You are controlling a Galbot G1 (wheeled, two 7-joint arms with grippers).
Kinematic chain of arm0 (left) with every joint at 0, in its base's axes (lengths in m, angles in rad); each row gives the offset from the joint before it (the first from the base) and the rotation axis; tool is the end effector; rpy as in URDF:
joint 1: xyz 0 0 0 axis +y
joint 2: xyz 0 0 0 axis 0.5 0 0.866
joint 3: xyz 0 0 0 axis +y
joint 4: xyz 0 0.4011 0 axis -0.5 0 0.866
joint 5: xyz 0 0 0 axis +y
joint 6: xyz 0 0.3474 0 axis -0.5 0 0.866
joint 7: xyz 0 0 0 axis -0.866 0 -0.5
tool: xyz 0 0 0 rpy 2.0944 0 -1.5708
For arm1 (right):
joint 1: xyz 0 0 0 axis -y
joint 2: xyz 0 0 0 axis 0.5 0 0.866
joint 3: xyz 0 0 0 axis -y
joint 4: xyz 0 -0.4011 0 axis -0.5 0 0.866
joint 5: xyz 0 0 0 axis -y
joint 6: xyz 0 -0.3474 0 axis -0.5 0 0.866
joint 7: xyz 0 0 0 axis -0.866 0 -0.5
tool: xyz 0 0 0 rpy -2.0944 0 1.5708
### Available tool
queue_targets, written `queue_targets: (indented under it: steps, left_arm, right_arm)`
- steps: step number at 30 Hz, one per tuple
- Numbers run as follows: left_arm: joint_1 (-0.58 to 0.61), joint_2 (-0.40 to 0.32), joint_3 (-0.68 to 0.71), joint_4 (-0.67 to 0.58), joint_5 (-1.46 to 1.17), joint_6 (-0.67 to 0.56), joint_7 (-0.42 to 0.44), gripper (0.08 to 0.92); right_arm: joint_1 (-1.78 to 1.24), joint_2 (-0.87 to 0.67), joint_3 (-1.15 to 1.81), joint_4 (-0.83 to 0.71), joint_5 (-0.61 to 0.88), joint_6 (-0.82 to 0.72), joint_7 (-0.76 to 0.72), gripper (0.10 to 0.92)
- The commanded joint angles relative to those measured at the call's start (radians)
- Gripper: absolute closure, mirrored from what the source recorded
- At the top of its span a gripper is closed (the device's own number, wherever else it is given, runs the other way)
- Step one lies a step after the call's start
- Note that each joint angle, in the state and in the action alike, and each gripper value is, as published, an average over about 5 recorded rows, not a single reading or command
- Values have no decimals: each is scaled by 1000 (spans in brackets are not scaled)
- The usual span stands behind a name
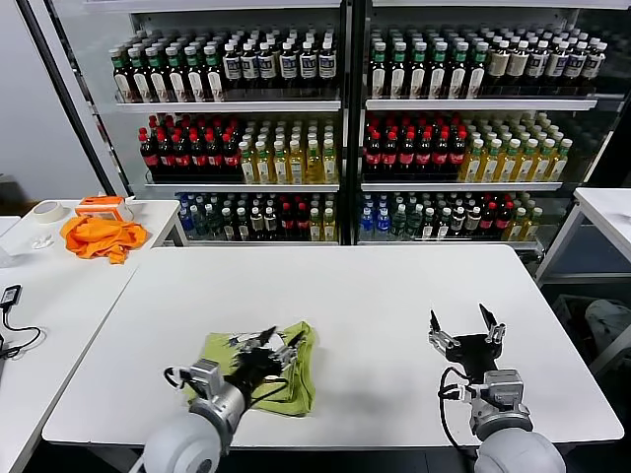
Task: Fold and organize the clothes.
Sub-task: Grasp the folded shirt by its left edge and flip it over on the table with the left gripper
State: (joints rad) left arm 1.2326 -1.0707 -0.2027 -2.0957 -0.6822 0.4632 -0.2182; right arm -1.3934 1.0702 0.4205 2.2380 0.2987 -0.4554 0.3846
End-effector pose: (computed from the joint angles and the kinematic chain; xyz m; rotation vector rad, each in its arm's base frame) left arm 0.2353 0.0256 -0.2931 -0.5122 -2.7046 0.1938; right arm 0.1954 -0.0647 -0.2584 -0.0658 -2.9470 0.3168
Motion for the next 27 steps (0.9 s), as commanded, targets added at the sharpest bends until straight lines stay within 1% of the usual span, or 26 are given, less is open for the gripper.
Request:
queue_targets:
  steps: [1, 3, 5, 8, 16, 27]
  left_arm:
    - [108, 114, -238, 108, 65, -52, -9, 297]
    - [135, 111, -249, 134, 86, -43, -11, 239]
    - [151, 99, -251, 143, 100, -29, -16, 200]
    - [149, 74, -251, 152, 106, -9, -22, 180]
    - [151, 46, -238, 164, 106, -2, -4, 177]
    - [144, 41, -224, 175, 100, -6, -4, 182]
  right_arm:
    - [8, 1, 1, -6, 2, 2, 0, 203]
    - [13, 0, -2, -12, 3, 4, -1, 203]
    - [17, 0, -3, -16, 4, 5, -1, 203]
    - [18, -2, -3, -20, 5, 5, 0, 203]
    - [17, -11, 3, -30, 9, 7, 4, 203]
    - [33, 0, -7, -56, 8, 7, 9, 203]
